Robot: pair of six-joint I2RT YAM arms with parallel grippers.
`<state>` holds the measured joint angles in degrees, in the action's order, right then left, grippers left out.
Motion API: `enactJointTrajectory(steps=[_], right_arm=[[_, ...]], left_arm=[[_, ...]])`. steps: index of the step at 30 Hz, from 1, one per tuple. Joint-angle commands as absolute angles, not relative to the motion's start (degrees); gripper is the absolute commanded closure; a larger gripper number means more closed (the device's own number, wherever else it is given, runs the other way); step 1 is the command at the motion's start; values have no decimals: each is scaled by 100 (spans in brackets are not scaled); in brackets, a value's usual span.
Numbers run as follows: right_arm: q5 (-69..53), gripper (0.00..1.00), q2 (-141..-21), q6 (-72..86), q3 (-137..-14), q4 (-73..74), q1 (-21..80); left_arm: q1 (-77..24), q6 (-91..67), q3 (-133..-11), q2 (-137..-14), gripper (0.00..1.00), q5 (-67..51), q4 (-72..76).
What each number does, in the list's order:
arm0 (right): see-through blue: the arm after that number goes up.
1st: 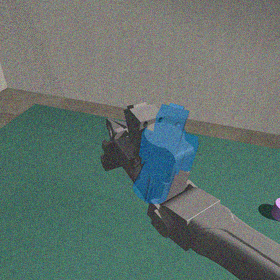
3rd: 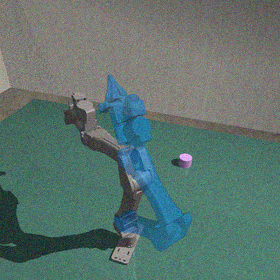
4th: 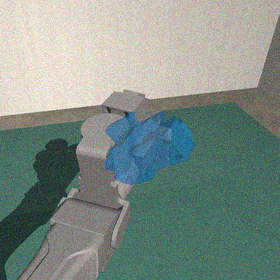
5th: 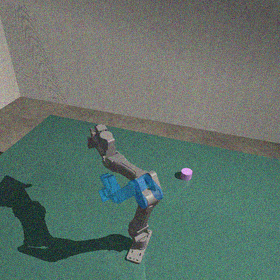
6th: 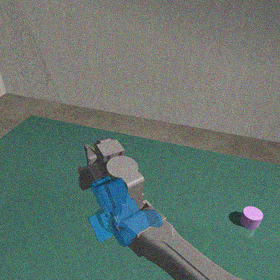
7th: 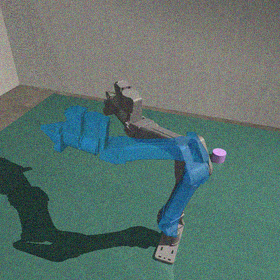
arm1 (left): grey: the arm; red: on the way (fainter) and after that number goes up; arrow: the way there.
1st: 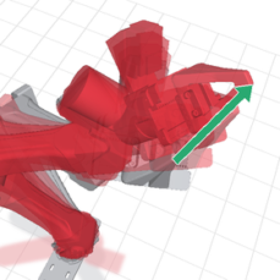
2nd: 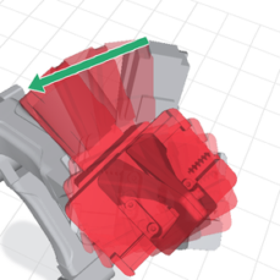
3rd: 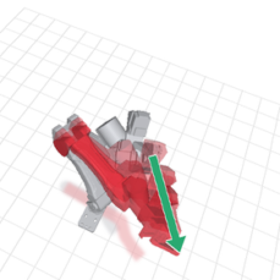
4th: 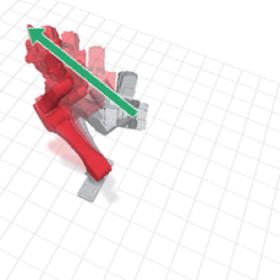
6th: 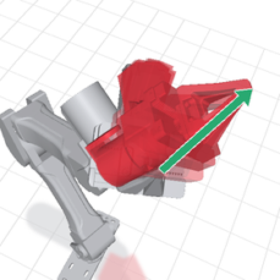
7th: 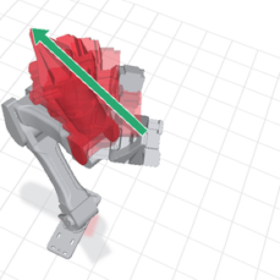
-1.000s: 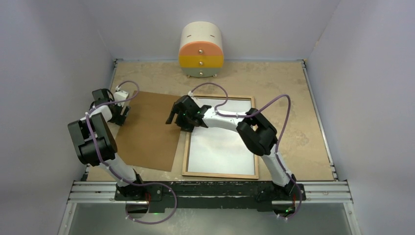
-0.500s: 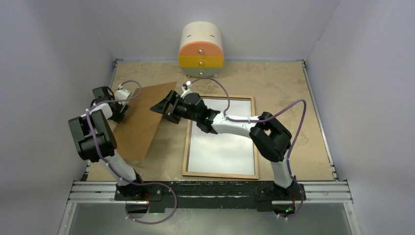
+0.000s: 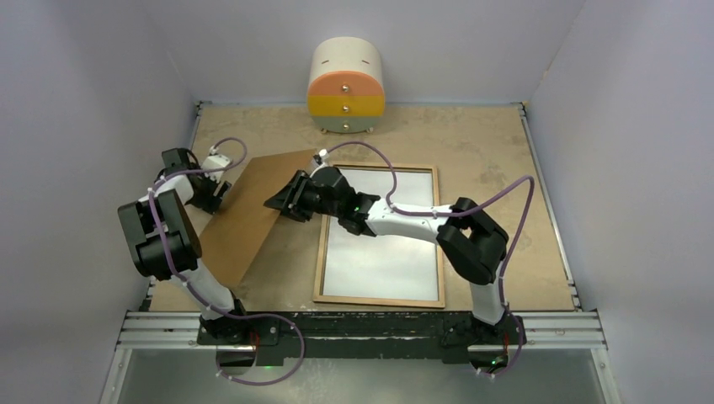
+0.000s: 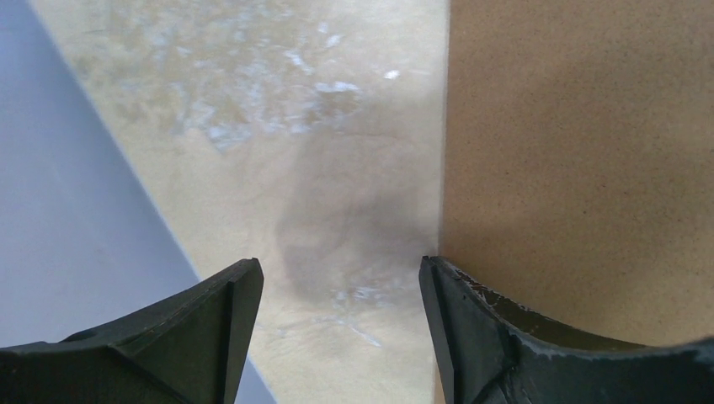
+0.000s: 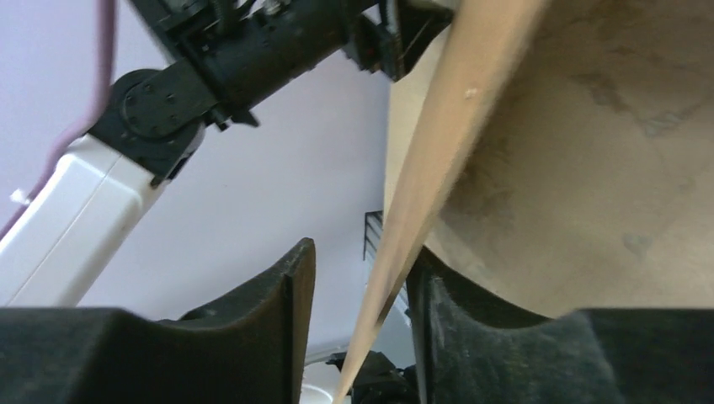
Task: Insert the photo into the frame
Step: Turn over the photo frame item at the center of the board.
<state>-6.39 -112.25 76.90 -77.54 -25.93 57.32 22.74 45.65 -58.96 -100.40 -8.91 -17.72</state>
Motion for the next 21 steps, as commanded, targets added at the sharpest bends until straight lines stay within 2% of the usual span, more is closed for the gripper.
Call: enactJointTrajectory(steps=[1,3,6,9,15,21], right_arm=[[-317,62,-10899,7647,-8070,-1531,5693],[-272,75,-11013,7700,-8208,-1192,5687],[-258,84,-11152,7815,-8241,-1039,5665],[-292,100,-11260,7904,-8315,-971,5609],[-305,100,-11172,7991,-8851,-720,5376],[-160,100,-10783,8053,-9607,-456,4816]], left_arm=[[2145,4434,-5930,-10012,25,-1759,-3706],[2130,4474,-6108,-9713,22,-2043,-3977],[2107,4580,-6344,-9389,19,-2334,-4361],[2106,4690,-6504,-9097,17,-2511,-4603],[2103,4914,-7615,-8462,6,-3111,-5338],[2101,5598,-8712,-7783,3,-4476,-5956]])
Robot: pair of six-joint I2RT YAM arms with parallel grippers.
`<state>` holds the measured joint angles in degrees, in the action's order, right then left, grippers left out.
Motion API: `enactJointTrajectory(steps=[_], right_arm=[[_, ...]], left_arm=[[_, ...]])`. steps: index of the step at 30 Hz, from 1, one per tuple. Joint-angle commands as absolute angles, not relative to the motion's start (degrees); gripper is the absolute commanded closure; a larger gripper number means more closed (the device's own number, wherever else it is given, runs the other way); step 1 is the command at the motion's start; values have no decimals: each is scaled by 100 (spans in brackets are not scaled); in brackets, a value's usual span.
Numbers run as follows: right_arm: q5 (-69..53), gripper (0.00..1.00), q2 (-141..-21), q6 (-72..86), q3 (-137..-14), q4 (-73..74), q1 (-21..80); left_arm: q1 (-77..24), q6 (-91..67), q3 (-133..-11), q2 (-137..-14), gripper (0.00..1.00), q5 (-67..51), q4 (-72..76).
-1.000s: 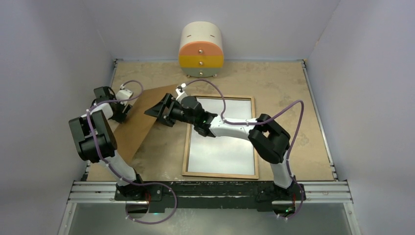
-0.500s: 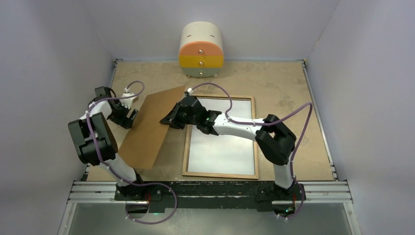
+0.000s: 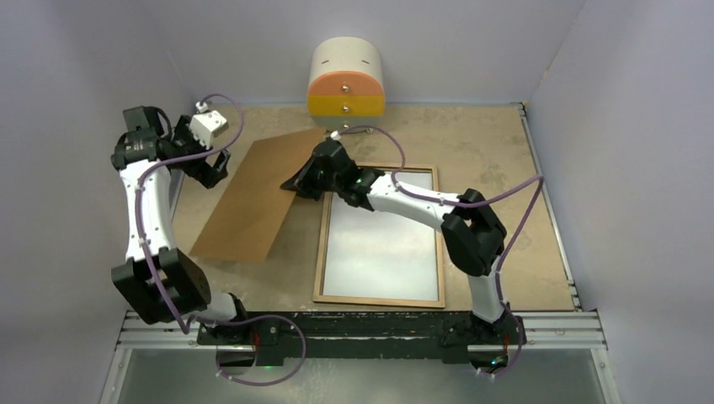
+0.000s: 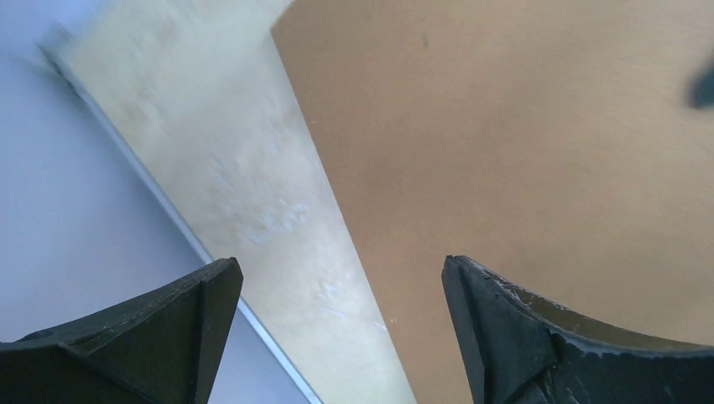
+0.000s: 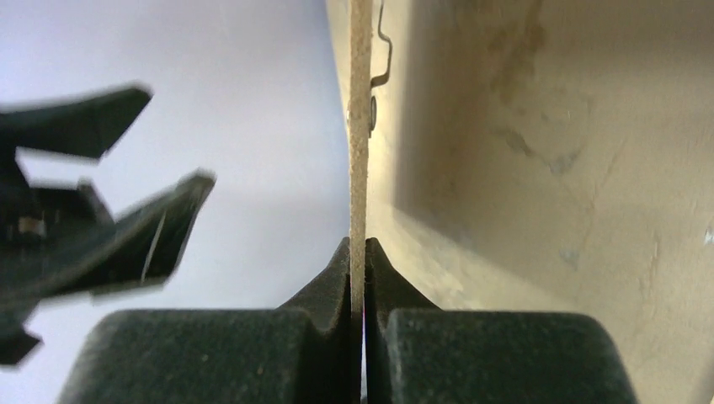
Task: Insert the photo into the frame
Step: Turn over the photo frame item at the center of the board.
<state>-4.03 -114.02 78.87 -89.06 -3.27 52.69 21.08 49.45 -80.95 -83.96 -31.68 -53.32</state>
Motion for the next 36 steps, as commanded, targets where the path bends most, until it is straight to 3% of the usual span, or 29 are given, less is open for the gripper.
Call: enactJointTrajectory(steps=[1,8,18,24,36], right_arm=[[-139,100,-10727,8096,-9709,-388,4719],[-457,100,-10090,9098,-9231,-656,4062],[-843,100,-9256,9805,-8196,-1672,3839],[-999,100,-9100,9967,-8002,-1869,3879],[-1421,100,-9367,10239,-8246,-2159,4417]], left_arm=[[2105,5749,-8820,-7653,3,-4652,-6023],[2109,7518,-9293,-6757,2,-5579,-7108],[2107,10207,-8554,-5652,4,-6083,-8153],[2101,10833,-8331,-5315,6,-6069,-8197],[2103,10782,-7883,-5079,39,-6023,-7070]])
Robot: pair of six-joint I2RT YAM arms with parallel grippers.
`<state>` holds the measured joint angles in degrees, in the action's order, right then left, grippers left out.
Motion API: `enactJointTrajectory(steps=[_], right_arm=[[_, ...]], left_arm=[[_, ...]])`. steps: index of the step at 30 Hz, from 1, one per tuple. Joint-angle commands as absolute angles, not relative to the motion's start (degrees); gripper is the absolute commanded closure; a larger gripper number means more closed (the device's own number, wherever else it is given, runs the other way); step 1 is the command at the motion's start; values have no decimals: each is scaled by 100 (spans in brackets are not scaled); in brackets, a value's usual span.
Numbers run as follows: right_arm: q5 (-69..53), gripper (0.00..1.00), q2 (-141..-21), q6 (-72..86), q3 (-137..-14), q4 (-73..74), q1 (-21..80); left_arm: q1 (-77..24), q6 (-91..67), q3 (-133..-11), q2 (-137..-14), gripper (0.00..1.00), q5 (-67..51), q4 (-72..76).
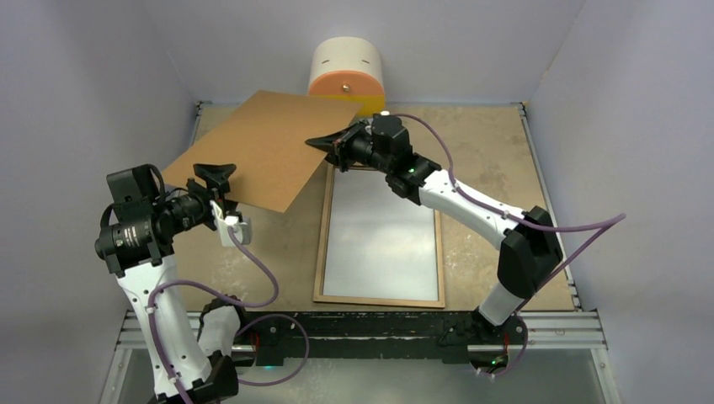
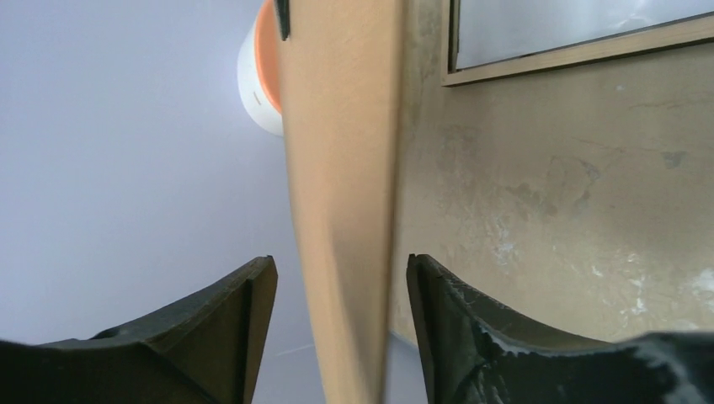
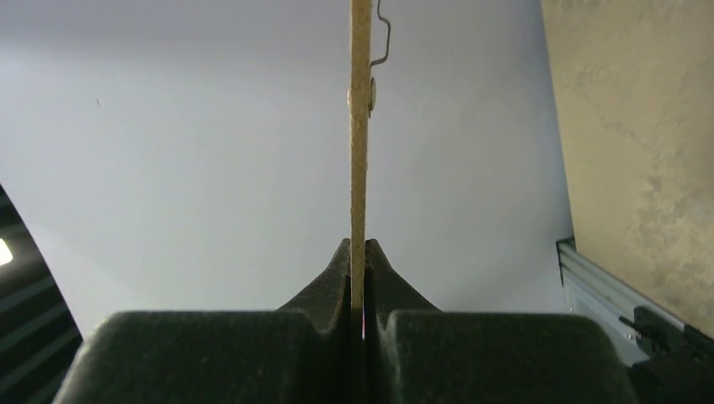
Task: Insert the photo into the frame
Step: Turn over the photo frame item at the center of the board.
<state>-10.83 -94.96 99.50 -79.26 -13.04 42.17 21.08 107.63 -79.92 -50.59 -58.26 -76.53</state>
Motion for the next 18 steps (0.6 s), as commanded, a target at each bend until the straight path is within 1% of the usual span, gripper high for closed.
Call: enactJointTrajectory(steps=[1,3,4,5,6,7,8,10,12,15,16,18], right_arm=[[-1436,100,-9375,10241,-8245,-2163,4459],[-1481,100,-9399,10210,-8255,-2162,4547],[-1527,98,-9411,10152,-8255,-2139,4589],[-1567,93,-9408,10048,-8244,-2091,4614],[-1619,83,-9394,9915,-8213,-2006,4624],[-1724,62,-9336,9753,-8177,-1842,4625],[-1849,49,-9262,9410,-8141,-1567,4601],[-2002,30,-9019,8551,-8115,-1008,4428],[-2336,18,-8790,7565,-8056,-548,4179],[-3206,6,-8506,5938,-8052,206,3741],[-3388,2,-8382,5207,-8119,626,3648],[-2959,1,-8074,3560,-8347,1667,3604]], left_arm=[[2101,10786,-7869,-5094,43,-6012,-7006],[2101,10761,-7865,-5132,55,-6000,-6828],[2101,10616,-7886,-5143,62,-6001,-6685],[2104,10481,-7903,-5143,72,-6018,-6502],[2101,10251,-7911,-5124,82,-6028,-6285],[2101,10076,-7906,-5098,95,-6045,-6061],[2101,9989,-7890,-5055,100,-6050,-5888],[2109,10109,-7880,-5028,100,-6026,-5842],[2102,10617,-8036,-5156,100,-5989,-6264],[2101,11046,-8506,-5536,100,-6017,-7118],[2102,11259,-8701,-5701,100,-6024,-7614],[2097,11500,-9019,-5972,100,-6043,-8177]])
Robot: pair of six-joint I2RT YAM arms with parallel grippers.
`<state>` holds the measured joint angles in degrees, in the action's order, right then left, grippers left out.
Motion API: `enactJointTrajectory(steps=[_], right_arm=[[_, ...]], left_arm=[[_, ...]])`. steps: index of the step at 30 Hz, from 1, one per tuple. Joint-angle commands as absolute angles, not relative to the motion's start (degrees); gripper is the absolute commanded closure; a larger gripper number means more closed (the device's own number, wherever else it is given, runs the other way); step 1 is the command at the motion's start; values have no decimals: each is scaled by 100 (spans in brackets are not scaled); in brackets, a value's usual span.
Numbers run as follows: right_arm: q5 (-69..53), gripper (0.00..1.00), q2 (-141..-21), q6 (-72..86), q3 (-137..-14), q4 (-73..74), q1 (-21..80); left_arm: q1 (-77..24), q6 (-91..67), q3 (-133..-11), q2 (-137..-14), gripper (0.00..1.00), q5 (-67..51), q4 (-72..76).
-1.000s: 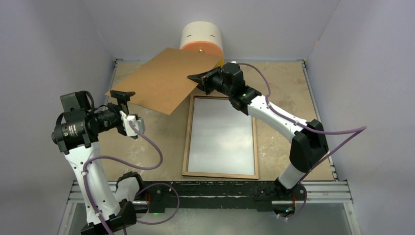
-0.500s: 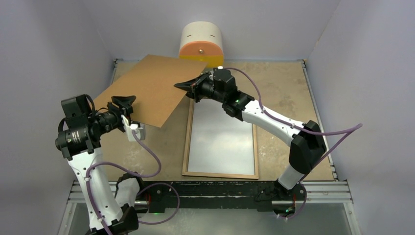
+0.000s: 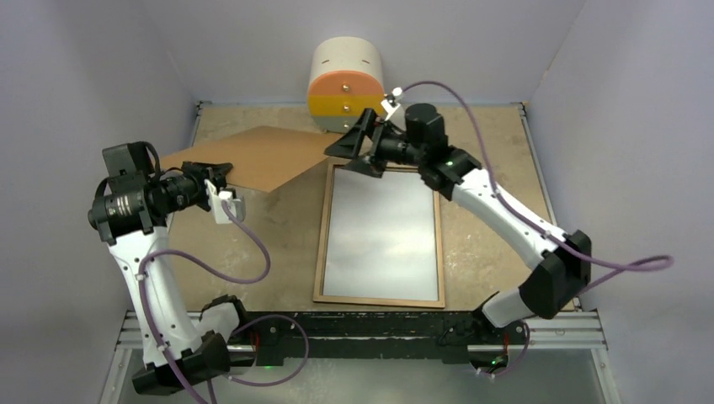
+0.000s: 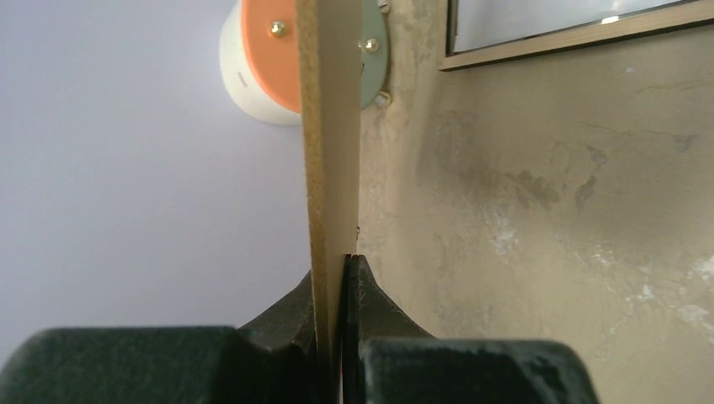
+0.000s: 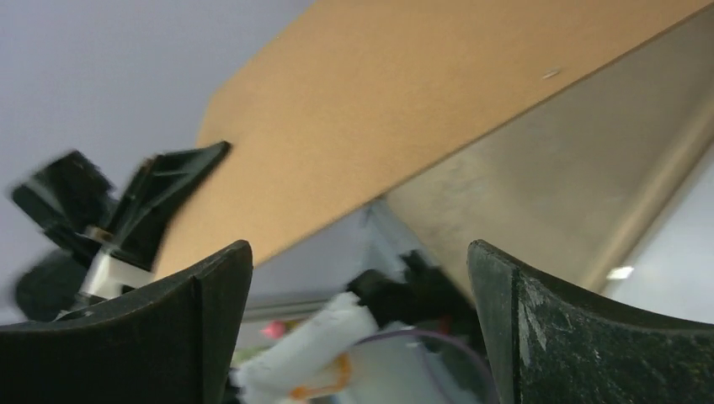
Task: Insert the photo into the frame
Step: Turn over the photo frame item at the center of the board.
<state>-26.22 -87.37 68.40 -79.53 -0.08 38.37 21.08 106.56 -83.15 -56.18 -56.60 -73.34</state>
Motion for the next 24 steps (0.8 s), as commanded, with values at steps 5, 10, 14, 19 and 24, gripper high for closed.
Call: enactJointTrajectory(steps=[5,10,14,19,24], right_arm=[[-2589,1,-6909,1057,-7103,669,3599],[-3522,1,-6799,-413,-6856,-434,3664],[-3928,3,-7369,-1244,-7447,-164,3795],[-3435,2,-7832,-2284,-7720,-11,4479],[-3020,3,-8361,-2679,-7988,29,4856]], left_arm=[[2006,11333,-9011,-6059,100,-6061,-8204],[1856,11149,-8999,-6183,100,-6028,-8206],[1775,11168,-8892,-6163,100,-6049,-8206],[1724,11153,-8836,-6184,100,-6042,-8208],[1653,11105,-8868,-6210,100,-5980,-8201]])
